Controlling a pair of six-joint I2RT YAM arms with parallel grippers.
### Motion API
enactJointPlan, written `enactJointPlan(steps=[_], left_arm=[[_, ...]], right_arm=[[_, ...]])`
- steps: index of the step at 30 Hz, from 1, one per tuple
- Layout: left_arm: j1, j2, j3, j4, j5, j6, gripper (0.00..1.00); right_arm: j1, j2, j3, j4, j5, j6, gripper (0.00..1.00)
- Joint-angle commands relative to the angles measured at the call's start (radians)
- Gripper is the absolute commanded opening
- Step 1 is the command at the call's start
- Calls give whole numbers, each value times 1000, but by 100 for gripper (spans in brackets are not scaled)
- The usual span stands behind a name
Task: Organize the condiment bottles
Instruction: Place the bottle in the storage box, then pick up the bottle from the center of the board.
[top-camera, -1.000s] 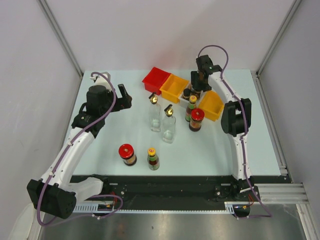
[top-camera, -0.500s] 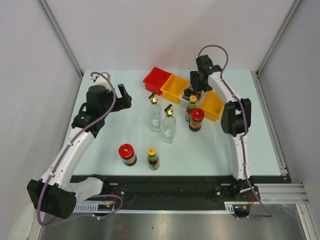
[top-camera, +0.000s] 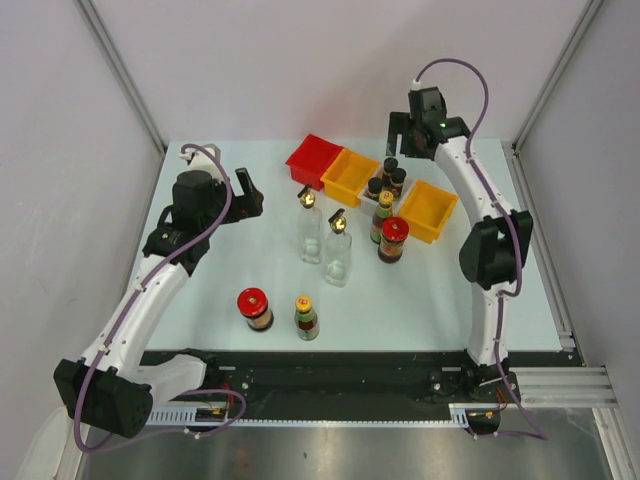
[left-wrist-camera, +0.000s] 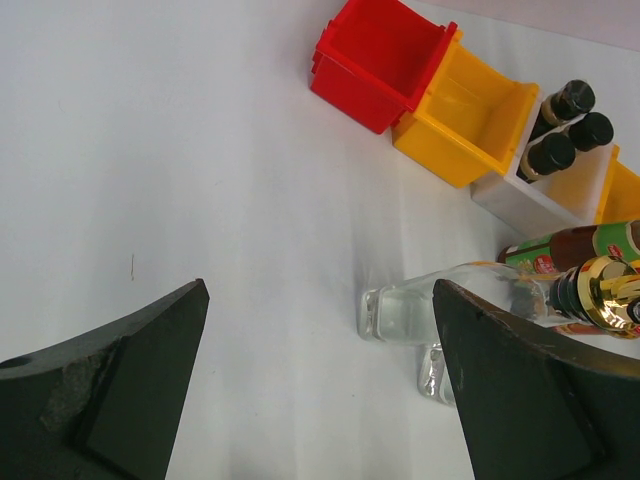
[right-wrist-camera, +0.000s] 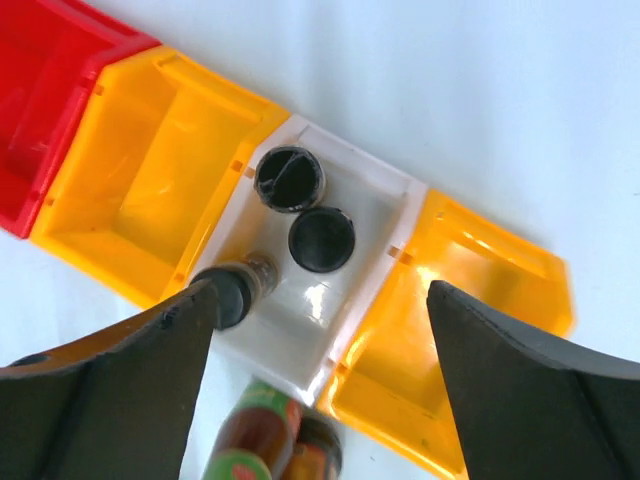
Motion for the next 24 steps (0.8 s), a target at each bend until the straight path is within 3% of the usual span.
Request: enactJointPlan(steps=[1, 10, 15, 24], left_arm=[[9, -28, 11, 12, 6, 12, 100], [9, -55, 13, 12, 30, 12, 100], [10, -77, 7, 18, 49, 9, 100], [9, -83, -6, 24, 64, 1, 100]], right_arm=[[8, -213, -122, 110, 34, -24, 99], [76, -463, -403, 124, -59, -75, 100], [141, -536, -491, 122, -78, -69, 91], [192, -484, -518, 92, -60, -29, 74]])
